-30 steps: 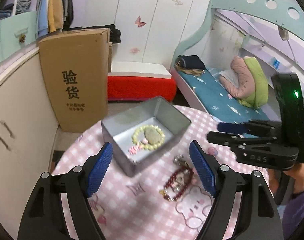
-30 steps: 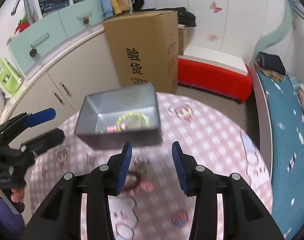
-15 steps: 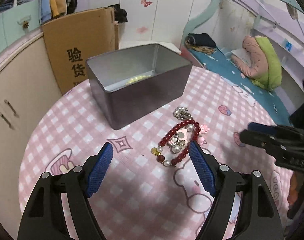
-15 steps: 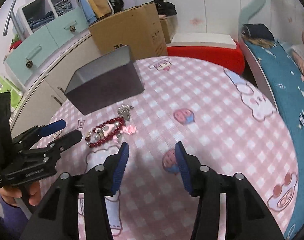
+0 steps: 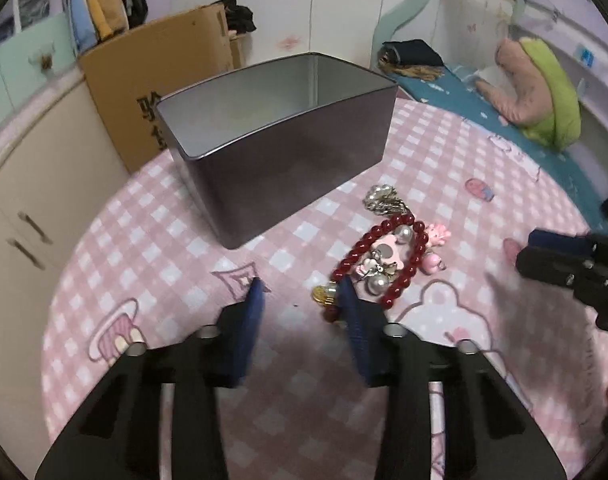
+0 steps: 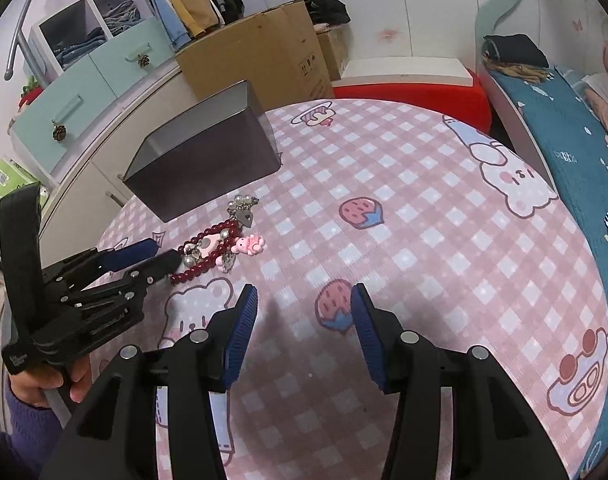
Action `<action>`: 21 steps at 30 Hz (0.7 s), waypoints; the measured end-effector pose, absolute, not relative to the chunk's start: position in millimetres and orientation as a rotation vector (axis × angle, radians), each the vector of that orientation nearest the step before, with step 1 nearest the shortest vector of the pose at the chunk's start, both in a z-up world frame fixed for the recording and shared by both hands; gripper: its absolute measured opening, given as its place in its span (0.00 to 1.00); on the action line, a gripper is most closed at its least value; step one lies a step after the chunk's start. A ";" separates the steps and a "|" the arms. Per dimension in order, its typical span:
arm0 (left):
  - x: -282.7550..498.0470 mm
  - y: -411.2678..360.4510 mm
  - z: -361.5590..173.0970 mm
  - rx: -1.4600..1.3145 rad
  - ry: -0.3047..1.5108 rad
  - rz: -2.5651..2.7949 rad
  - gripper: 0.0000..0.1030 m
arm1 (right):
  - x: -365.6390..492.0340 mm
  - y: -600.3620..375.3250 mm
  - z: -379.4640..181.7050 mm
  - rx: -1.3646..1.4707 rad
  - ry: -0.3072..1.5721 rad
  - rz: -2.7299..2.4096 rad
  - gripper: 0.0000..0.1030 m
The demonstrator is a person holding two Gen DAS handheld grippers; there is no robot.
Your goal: Organize jewelry
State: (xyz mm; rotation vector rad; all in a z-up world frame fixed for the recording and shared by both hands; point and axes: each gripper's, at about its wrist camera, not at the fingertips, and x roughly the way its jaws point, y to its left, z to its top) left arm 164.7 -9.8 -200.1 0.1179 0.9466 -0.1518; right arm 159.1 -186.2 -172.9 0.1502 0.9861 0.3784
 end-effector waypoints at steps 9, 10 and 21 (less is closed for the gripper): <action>166.7 7.3 -196.5 0.031 0.947 -0.193 0.08 | 165.9 -161.5 -179.1 0.084 0.986 0.400 0.46; 166.1 10.2 -195.2 0.011 0.947 -0.205 0.08 | 166.9 -156.1 -179.9 0.071 0.986 0.407 0.46; 155.2 24.5 -144.4 -0.138 0.850 -0.361 0.08 | 170.5 -109.9 -180.1 -0.082 0.940 0.406 0.47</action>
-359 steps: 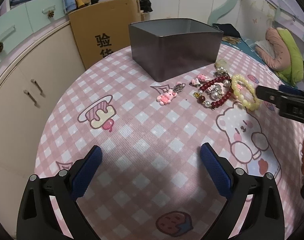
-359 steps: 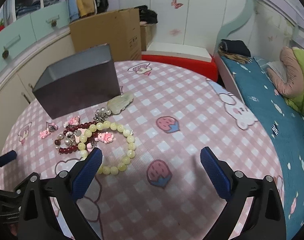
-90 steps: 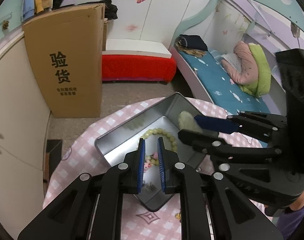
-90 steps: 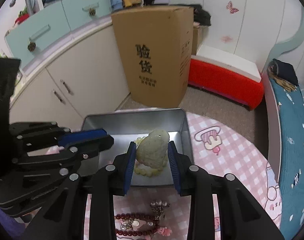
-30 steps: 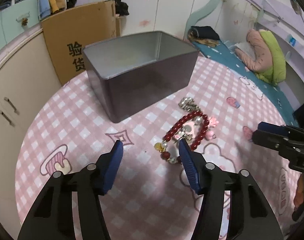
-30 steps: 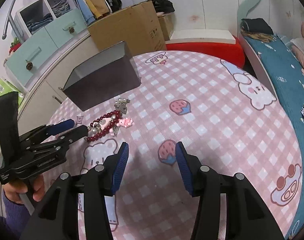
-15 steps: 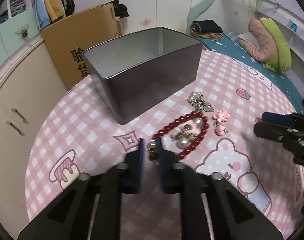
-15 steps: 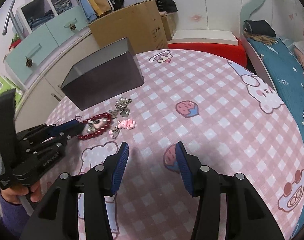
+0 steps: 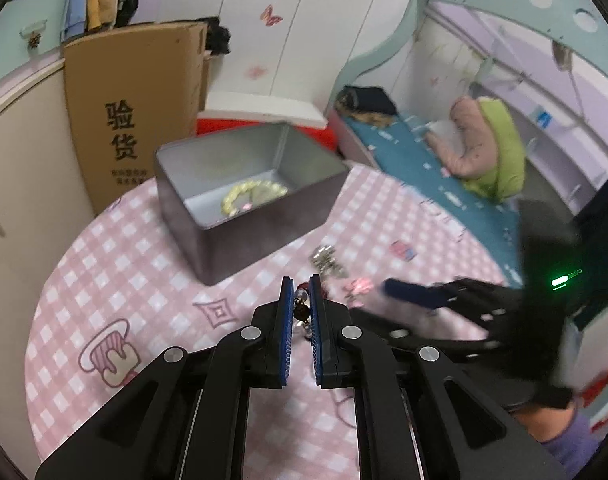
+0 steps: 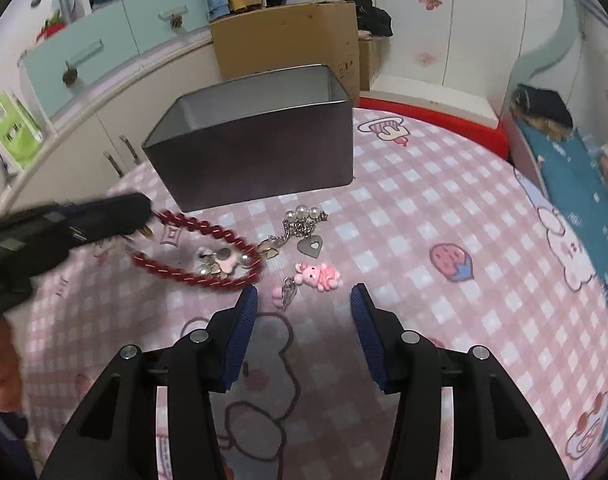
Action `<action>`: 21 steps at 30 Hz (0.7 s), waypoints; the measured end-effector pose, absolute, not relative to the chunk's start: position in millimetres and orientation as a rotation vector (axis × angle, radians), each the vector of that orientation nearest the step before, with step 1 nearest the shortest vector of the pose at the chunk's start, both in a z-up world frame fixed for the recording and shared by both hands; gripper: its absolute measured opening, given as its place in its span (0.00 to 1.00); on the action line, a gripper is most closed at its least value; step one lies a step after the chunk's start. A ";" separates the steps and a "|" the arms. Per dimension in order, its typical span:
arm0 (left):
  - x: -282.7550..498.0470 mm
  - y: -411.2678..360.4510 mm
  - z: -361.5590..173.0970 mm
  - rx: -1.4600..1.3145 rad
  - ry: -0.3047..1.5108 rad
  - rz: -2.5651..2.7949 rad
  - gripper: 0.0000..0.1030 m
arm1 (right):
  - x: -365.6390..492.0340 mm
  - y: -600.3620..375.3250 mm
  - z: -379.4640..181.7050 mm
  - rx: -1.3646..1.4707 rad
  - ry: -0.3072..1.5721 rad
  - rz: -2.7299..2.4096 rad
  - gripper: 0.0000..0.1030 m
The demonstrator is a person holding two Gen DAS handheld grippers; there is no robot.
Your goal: Organize jewelry
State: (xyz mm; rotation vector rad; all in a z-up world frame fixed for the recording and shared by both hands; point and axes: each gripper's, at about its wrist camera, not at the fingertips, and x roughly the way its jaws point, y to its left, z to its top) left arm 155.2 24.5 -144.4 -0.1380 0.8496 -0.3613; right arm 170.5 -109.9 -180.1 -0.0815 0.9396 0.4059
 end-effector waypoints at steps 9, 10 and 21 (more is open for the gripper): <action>153.7 25.8 -127.8 -0.152 0.827 -0.388 0.08 | 169.2 -105.5 -181.6 -0.152 0.923 0.370 0.13; 153.4 26.1 -127.4 -0.153 0.827 -0.386 0.08 | 169.0 -105.1 -181.5 -0.154 0.922 0.370 0.12; 155.6 31.9 -108.1 -0.172 0.799 -0.409 0.08 | 166.3 -134.6 -145.6 -0.032 0.868 0.391 0.12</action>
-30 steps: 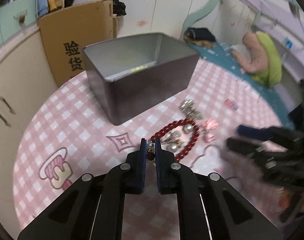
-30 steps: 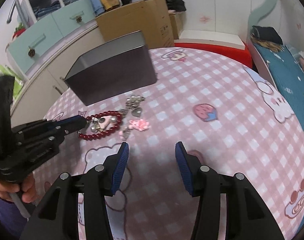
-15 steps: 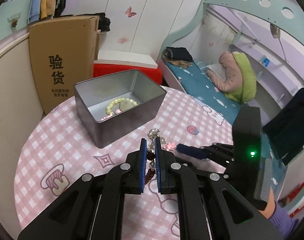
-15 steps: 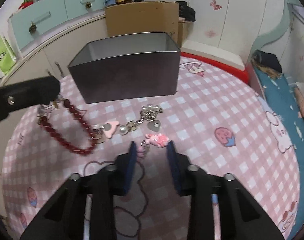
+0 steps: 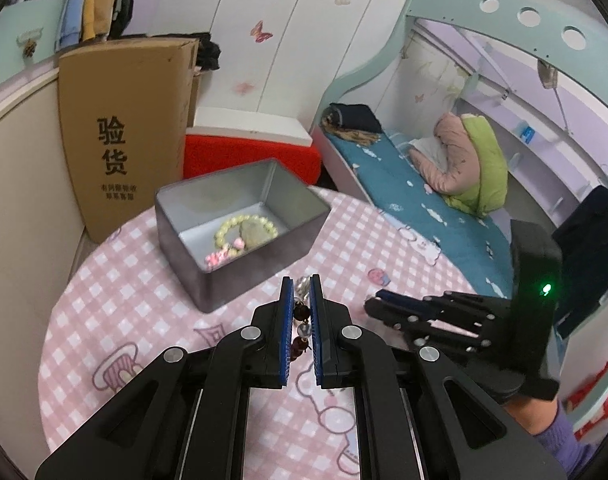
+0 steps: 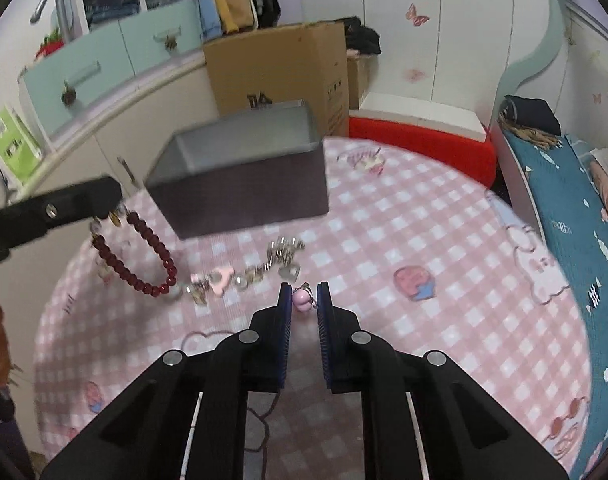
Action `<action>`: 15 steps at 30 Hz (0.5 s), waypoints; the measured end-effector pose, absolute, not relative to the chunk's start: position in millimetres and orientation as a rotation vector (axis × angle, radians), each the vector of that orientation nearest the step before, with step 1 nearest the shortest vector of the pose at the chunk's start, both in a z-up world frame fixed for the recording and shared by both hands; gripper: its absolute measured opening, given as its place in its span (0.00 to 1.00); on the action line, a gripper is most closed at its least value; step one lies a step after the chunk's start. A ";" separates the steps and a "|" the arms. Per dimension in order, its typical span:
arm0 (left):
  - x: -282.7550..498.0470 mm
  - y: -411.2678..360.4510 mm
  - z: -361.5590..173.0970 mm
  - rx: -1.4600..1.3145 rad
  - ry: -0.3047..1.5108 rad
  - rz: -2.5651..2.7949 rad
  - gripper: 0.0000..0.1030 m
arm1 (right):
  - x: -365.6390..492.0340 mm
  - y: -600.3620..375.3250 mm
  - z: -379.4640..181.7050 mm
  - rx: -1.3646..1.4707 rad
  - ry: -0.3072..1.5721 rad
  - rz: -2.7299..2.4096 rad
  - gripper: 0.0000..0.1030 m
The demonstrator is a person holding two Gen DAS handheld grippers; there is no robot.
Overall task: Organize jewelry
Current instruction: 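Carry the red bracelet and pink charm into the grey box and open both grippers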
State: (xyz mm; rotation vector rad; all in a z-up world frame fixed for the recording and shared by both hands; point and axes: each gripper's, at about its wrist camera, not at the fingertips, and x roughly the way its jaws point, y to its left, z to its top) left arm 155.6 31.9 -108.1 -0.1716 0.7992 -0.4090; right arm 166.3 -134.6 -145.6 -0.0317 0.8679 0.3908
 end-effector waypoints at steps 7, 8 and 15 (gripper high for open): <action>164.6 28.9 -71.1 -0.156 0.736 -0.458 0.08 | 178.7 -146.1 -104.3 0.036 0.816 0.428 0.12; 166.2 28.7 -65.7 -0.152 0.728 -0.464 0.08 | 181.4 -145.1 -97.9 0.034 0.807 0.431 0.12; 193.2 32.2 -28.4 -0.104 0.664 -0.433 0.08 | 204.8 -127.4 -58.0 0.029 0.746 0.463 0.12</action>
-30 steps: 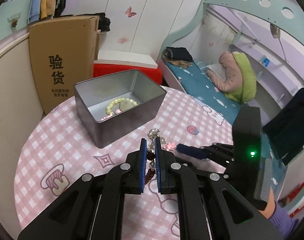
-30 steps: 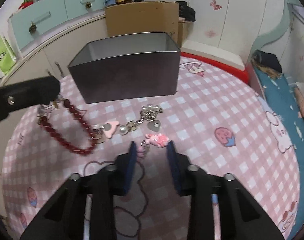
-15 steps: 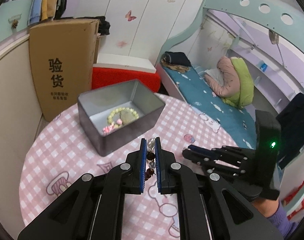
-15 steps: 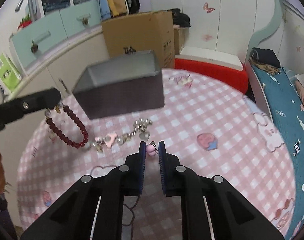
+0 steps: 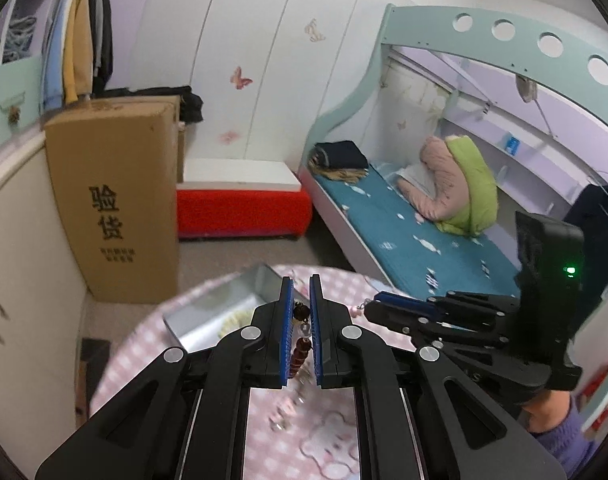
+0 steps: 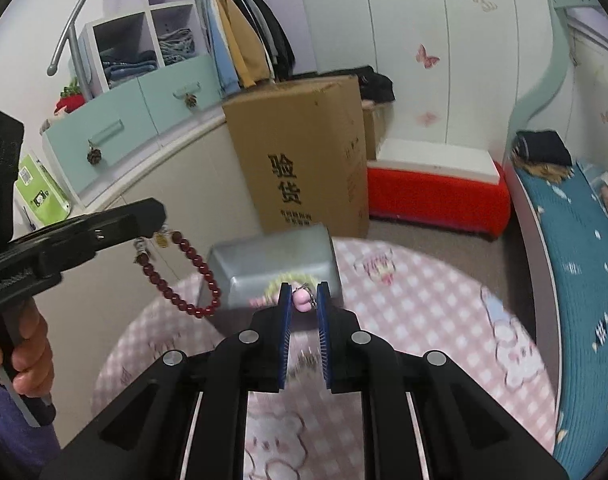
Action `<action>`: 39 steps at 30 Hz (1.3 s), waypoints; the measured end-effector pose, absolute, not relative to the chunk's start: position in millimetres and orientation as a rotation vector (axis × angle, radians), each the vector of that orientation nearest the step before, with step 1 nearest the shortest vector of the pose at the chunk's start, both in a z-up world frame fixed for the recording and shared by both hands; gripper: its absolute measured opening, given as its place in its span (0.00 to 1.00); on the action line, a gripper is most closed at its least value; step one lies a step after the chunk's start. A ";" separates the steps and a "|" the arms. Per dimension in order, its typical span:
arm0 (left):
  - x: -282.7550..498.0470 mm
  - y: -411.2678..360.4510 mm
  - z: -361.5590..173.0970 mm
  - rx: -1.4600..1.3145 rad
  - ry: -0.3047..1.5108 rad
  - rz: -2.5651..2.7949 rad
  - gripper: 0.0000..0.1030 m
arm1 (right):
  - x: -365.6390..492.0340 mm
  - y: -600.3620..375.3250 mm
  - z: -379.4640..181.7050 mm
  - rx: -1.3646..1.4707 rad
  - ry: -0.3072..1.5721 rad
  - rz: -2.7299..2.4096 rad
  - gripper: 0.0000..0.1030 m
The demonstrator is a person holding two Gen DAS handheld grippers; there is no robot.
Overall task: Organize jewelry
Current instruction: 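Carry the red bracelet and pink charm into the grey box and open both grippers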
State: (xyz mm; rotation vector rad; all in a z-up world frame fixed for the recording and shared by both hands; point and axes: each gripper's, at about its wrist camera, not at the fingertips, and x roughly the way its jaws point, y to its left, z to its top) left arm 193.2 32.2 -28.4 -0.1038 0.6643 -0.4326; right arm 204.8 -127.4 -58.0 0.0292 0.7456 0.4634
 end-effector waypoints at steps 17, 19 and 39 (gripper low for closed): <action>278.5 47.9 -123.7 -0.106 0.926 -0.348 0.08 | 287.4 -52.0 -117.0 -0.071 0.969 0.492 0.12; 280.1 49.0 -128.9 -0.106 0.935 -0.355 0.09 | 291.5 -49.7 -124.6 -0.083 0.992 0.491 0.12; 281.6 43.2 -131.0 -0.113 0.941 -0.331 0.11 | 298.3 -58.4 -133.7 -0.091 1.036 0.448 0.32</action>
